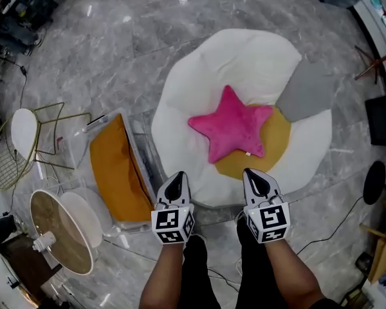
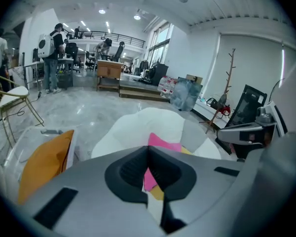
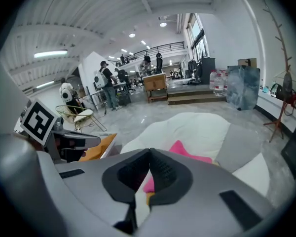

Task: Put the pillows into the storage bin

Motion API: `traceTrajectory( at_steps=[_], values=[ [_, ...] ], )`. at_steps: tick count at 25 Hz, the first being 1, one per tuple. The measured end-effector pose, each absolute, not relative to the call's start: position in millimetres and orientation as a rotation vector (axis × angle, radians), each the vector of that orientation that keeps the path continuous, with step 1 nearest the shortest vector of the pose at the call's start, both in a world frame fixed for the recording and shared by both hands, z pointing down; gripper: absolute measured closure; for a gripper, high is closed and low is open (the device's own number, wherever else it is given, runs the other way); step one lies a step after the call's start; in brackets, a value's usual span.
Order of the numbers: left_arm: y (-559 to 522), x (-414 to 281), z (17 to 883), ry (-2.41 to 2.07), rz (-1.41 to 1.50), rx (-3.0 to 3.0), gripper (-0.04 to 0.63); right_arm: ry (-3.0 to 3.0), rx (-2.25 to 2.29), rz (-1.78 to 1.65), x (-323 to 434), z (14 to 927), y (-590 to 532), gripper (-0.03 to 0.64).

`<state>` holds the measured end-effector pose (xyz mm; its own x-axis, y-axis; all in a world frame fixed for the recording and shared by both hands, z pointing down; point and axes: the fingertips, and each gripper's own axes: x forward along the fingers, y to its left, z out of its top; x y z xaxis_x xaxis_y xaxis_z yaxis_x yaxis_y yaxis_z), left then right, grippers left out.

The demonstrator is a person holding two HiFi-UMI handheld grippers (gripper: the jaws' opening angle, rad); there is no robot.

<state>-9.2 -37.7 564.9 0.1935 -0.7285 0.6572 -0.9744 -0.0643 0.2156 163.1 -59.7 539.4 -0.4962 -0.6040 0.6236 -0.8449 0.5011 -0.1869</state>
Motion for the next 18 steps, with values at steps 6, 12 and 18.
traceTrajectory(
  at_steps=[6,12,18],
  values=[
    [-53.3,51.2,598.8,-1.528,0.548,1.857,0.578,-2.206,1.148,0.668,221.3,577.3,-77.3,0.601],
    [-65.6,89.4,627.7,-1.488,0.567,1.855,0.578,-2.170,1.028,0.690,246.9,619.8,-89.1,0.552],
    [-69.8,100.7,659.3,-1.447,0.610,1.853,0.577,-2.120,0.903,0.695,253.5,673.7,-100.7,0.319]
  ],
)
